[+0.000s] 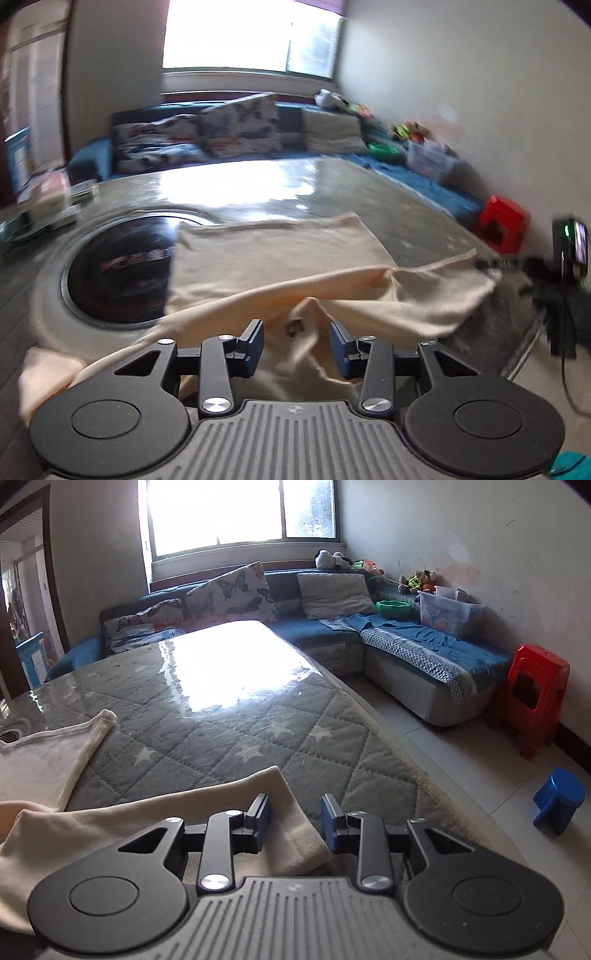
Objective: Fold clothes
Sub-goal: 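Lift the garment with both grippers and shake it open, then lower the spread garment flat onto the table with both grippers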
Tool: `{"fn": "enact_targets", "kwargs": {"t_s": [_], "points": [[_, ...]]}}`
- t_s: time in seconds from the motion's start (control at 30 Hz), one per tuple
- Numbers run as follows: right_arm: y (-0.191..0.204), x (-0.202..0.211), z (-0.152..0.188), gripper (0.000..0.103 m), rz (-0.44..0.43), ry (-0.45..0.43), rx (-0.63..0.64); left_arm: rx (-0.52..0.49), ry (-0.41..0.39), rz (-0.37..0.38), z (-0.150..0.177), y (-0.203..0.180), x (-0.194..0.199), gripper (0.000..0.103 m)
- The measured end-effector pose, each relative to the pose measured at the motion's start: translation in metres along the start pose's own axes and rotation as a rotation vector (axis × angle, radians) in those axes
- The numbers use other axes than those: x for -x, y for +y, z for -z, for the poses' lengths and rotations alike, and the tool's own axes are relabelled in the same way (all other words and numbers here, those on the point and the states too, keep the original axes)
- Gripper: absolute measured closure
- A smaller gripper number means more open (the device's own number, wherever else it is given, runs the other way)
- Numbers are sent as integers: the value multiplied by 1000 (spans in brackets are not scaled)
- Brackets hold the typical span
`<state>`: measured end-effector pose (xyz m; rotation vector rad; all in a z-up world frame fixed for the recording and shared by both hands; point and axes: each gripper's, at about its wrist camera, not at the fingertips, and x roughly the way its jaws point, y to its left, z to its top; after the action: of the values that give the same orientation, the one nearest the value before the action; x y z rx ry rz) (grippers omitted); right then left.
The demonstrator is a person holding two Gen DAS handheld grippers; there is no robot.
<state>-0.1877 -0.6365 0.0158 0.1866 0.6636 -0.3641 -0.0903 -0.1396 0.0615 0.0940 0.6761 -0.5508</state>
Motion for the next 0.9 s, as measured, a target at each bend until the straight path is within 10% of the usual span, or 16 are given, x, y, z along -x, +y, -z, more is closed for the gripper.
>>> {"fn": "enact_targets", "kwargs": {"t_s": [0.2, 0.37, 0.57, 0.9], "points": [[2, -11, -10, 69, 5, -1, 32, -103, 28, -33, 2, -12, -30, 62], [4, -14, -16, 68, 10, 9, 64, -182, 42, -53, 12, -18, -39, 99], [18, -2, -22, 68, 22, -6, 162, -185, 7, -21, 18, -14, -12, 101], [104, 68, -20, 68, -377, 20, 395, -239, 6, 42, 42, -13, 31, 101]]}}
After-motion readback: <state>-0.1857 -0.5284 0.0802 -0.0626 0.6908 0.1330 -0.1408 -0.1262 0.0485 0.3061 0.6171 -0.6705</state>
